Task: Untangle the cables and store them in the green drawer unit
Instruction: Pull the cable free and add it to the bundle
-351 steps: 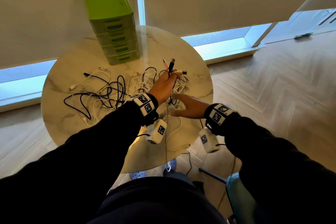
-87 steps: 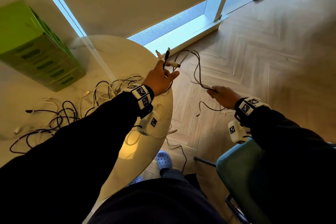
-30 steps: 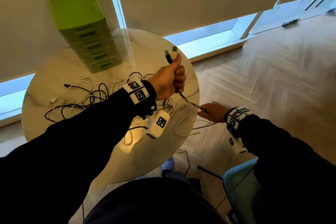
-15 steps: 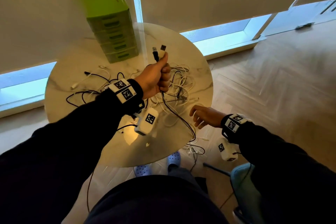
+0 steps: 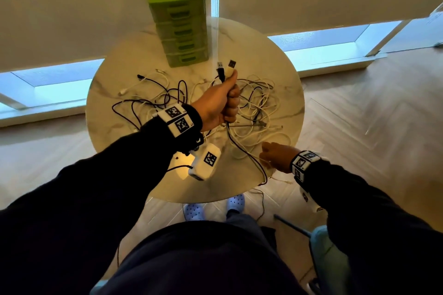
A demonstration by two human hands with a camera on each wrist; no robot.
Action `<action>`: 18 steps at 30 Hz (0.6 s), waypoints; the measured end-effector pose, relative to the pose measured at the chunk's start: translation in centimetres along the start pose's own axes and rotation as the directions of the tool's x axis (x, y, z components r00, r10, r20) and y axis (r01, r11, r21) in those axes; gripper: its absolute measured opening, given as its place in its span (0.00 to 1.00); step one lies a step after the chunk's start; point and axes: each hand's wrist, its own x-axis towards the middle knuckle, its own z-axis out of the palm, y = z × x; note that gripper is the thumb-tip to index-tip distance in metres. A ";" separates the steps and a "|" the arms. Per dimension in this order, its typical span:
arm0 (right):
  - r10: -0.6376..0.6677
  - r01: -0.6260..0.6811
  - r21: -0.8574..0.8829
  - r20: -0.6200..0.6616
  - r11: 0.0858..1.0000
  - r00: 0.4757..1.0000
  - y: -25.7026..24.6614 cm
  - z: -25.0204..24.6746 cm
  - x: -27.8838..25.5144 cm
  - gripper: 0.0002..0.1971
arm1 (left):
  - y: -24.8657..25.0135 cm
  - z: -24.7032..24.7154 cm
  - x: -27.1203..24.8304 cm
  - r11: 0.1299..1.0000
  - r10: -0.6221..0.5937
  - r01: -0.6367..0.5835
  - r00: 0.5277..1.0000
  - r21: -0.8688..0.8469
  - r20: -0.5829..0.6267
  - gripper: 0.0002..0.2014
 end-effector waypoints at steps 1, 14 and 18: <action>-0.018 0.018 -0.075 0.001 0.997 1.000 -0.1 0.1 0.0 0.09 | 0.0 0.0 0.0 1.000 0.005 -0.005 1.000 -0.003 -0.001 0.26; 0.237 -0.176 0.374 -0.125 0.911 0.963 2.6 -2.2 1.6 0.18 | -2.6 0.3 1.6 1.000 -0.022 0.021 0.995 -0.012 -0.096 0.26; 0.402 -0.143 0.565 -0.364 0.812 0.840 4.3 -5.5 2.0 0.08 | -3.4 0.2 2.7 0.999 -0.002 -0.006 0.988 -0.047 -0.152 0.24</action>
